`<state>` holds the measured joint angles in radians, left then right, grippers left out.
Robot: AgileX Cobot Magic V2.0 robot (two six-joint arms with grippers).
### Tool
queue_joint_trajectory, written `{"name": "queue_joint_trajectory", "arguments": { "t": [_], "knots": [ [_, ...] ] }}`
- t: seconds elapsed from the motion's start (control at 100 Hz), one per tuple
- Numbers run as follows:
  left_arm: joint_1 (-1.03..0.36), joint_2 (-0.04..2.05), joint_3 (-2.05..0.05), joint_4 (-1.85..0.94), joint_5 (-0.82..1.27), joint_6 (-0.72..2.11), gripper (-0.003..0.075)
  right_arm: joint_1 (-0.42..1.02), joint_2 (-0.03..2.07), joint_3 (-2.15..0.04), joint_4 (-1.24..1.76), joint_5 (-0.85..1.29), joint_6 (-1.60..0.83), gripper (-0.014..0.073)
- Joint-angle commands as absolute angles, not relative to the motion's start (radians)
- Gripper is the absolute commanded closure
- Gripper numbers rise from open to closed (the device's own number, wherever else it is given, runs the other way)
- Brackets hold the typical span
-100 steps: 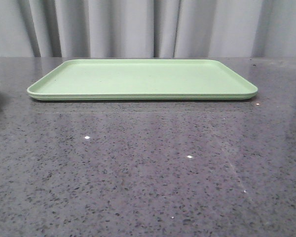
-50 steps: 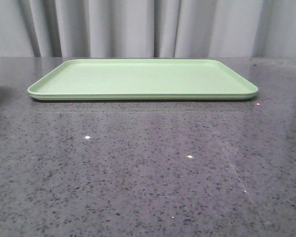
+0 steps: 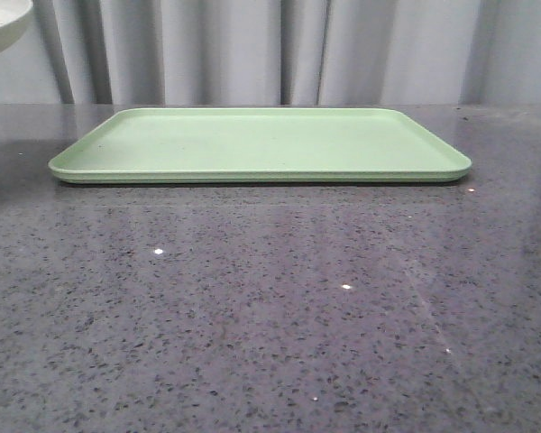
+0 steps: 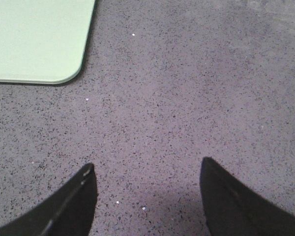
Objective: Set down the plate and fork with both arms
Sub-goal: 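Grip the plate rim with the left gripper and lift it toward the tray, then lower the held plate onto the green tray with the left gripper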
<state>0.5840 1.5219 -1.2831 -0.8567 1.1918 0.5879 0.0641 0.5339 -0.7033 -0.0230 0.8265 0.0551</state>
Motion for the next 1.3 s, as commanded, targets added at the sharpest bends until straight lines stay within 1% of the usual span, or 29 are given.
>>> {"name": "queue_joint_trajectory", "arguments": {
  "t": [0.0, 0.16, 0.48, 0.71, 0.89, 1.0, 1.19, 1.29],
  "knots": [
    [0.535, 1.480, -1.329, -0.938, 1.194, 0.551, 0.0741, 0.057, 0.545, -0.738, -0.029, 0.755, 0.043, 0.0128],
    [0.430, 1.487, -1.333, -0.938, 1.131, 0.509, 0.0741, 0.057, 0.545, -0.738, -0.029, 0.755, 0.043, 0.0128],
    [0.164, 1.545, -1.357, -0.934, 0.974, 0.396, 0.0741, 0.057, 0.545, -0.738, -0.029, 0.761, 0.043, 0.0128],
    [0.009, 1.649, -1.461, -0.926, 0.914, 0.307, 0.0741, 0.057, 0.545, -0.738, -0.029, 0.764, 0.043, 0.0128],
    [-0.099, 1.739, -1.587, -0.796, 0.872, 0.187, 0.0741, 0.057, 0.545, -0.738, -0.029, 0.764, 0.043, 0.0128],
    [-0.149, 1.793, -1.665, -0.705, 0.861, 0.100, 0.0741, 0.057, 0.545, -0.738, -0.029, 0.764, 0.043, 0.0128],
    [-0.178, 1.869, -1.757, -0.707, 0.860, 0.047, 0.0741, 0.057, 0.545, -0.738, -0.029, 0.764, 0.043, 0.0128],
    [-0.189, 1.890, -1.765, -0.707, 0.852, 0.038, 0.0741, 0.057, 0.545, -0.738, -0.029, 0.764, 0.043, 0.0128]
  ]
}}
